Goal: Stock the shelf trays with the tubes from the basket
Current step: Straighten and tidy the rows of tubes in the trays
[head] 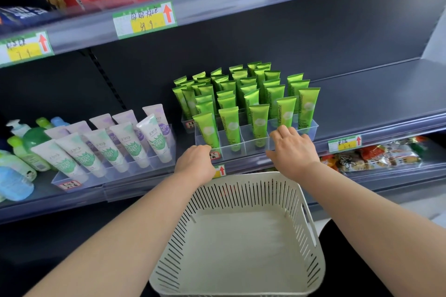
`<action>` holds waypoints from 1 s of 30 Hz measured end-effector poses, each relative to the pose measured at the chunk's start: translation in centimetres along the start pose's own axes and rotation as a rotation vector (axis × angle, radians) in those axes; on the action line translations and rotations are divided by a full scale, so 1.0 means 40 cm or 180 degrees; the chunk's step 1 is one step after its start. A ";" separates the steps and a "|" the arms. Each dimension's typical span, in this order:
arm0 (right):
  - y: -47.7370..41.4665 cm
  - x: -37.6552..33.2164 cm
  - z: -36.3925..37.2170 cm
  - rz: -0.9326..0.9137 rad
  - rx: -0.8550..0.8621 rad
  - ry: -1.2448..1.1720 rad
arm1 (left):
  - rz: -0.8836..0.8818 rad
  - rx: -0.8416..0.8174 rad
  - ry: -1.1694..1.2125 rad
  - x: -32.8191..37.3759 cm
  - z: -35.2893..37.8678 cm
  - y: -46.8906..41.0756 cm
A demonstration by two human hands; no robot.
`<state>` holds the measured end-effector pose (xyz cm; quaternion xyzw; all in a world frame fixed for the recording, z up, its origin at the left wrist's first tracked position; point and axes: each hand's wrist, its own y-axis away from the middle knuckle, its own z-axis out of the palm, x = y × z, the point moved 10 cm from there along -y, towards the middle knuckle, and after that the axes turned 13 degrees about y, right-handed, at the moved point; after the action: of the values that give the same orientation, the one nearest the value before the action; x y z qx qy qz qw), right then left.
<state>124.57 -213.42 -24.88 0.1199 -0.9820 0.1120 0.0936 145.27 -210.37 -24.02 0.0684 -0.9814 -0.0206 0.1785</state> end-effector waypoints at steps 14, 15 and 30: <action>0.005 0.167 0.034 0.0226 -0.0138 -0.0036 | 0.0147 -0.0038 -0.0066 0.170 0.054 -0.022; 0.006 0.177 0.038 0.0250 -0.0144 -0.0031 | 0.0163 -0.0029 -0.0088 0.181 0.057 -0.024; 0.015 0.312 0.075 0.0559 -0.0168 -0.0107 | 0.0053 -0.0049 0.0258 0.314 0.100 -0.062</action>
<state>112.06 -216.27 -25.25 0.0326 -0.9928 0.0918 0.0701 132.55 -214.53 -23.54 0.0596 -0.9737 -0.0239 0.2187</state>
